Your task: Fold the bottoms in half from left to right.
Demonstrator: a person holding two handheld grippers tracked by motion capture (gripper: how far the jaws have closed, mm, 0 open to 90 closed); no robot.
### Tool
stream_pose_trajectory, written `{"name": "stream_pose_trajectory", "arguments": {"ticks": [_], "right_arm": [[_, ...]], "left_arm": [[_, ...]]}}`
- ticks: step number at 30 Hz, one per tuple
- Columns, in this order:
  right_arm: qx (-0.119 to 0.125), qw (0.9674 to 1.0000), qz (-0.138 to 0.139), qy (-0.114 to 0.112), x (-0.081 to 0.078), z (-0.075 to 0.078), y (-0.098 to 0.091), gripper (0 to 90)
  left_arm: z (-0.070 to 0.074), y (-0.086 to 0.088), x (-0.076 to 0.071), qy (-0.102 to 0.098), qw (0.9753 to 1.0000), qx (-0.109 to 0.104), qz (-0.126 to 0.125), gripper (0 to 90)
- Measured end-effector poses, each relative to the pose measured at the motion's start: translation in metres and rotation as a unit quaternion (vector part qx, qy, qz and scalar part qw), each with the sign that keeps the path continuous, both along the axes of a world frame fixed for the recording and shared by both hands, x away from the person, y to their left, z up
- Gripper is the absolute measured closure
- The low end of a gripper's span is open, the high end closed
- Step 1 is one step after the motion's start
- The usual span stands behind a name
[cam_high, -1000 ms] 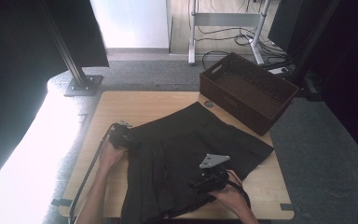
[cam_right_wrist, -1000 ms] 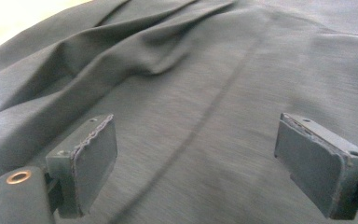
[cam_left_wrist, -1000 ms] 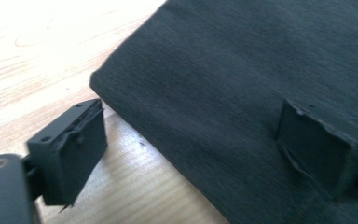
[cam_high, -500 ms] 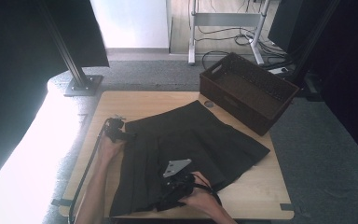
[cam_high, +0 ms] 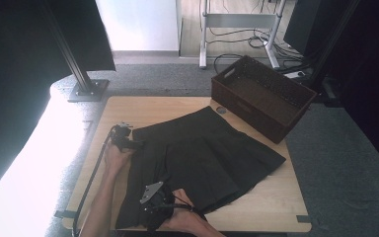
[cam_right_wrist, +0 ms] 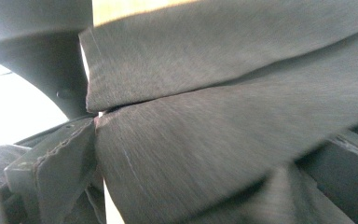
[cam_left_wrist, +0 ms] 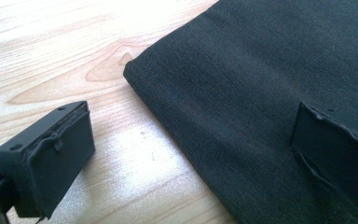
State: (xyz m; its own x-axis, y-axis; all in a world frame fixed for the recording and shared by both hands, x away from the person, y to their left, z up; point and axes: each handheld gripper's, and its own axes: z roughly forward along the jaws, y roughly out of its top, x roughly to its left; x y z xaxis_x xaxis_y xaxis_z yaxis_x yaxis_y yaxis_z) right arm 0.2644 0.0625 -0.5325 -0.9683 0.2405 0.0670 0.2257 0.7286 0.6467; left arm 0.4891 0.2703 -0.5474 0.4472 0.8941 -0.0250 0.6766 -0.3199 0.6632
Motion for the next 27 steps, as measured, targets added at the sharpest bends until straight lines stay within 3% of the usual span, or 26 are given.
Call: {"name": "stream_pose_trajectory", "arguments": {"ticks": [2, 5, 11, 15, 17, 19, 20, 23, 27], "right_arm": [[-0.012, 0.9999, 0.004, 0.002, -0.001, -0.007, 0.007, 0.0], [-0.030, 0.9992, 0.005, -0.027, -0.006, -0.010, 0.013, 0.3], [-0.022, 0.9992, -0.008, -0.033, -0.006, -0.003, 0.012, 36.1], [-0.029, 0.9991, -0.009, -0.032, -0.003, 0.002, 0.009, 64.8], [-0.027, 0.9991, -0.013, -0.029, -0.002, 0.002, 0.007, 72.8], [-0.029, 0.9990, -0.012, -0.032, -0.001, 0.002, 0.005, 77.7], [-0.025, 0.9990, -0.012, -0.034, -0.002, 0.002, 0.004, 79.2], [-0.021, 0.9993, -0.015, -0.026, -0.001, 0.002, 0.002, 80.7], [-0.014, 0.9997, -0.013, -0.015, 0.000, 0.001, -0.001, 81.5]], "left_arm": [[0.000, -0.001, -0.001, 0.001, 1.0000, 0.000, 0.005, 0.0], [0.000, -0.002, 0.000, 0.002, 1.0000, 0.001, 0.007, 0.0], [0.002, -0.002, -0.001, 0.001, 1.0000, 0.000, 0.002, 3.1], [0.005, -0.004, -0.003, -0.005, 0.9998, -0.007, -0.016, 21.2], [0.007, -0.006, -0.004, -0.004, 0.9997, -0.011, -0.021, 32.1], [0.009, -0.007, -0.004, 0.000, 0.9998, -0.015, -0.016, 43.1], [0.011, -0.008, -0.005, 0.006, 0.9997, -0.020, -0.015, 53.4], [0.010, -0.004, -0.004, 0.025, 0.9980, -0.056, -0.015, 77.9], [0.011, -0.001, -0.005, 0.028, 0.9976, -0.060, -0.022, 81.4]]}}
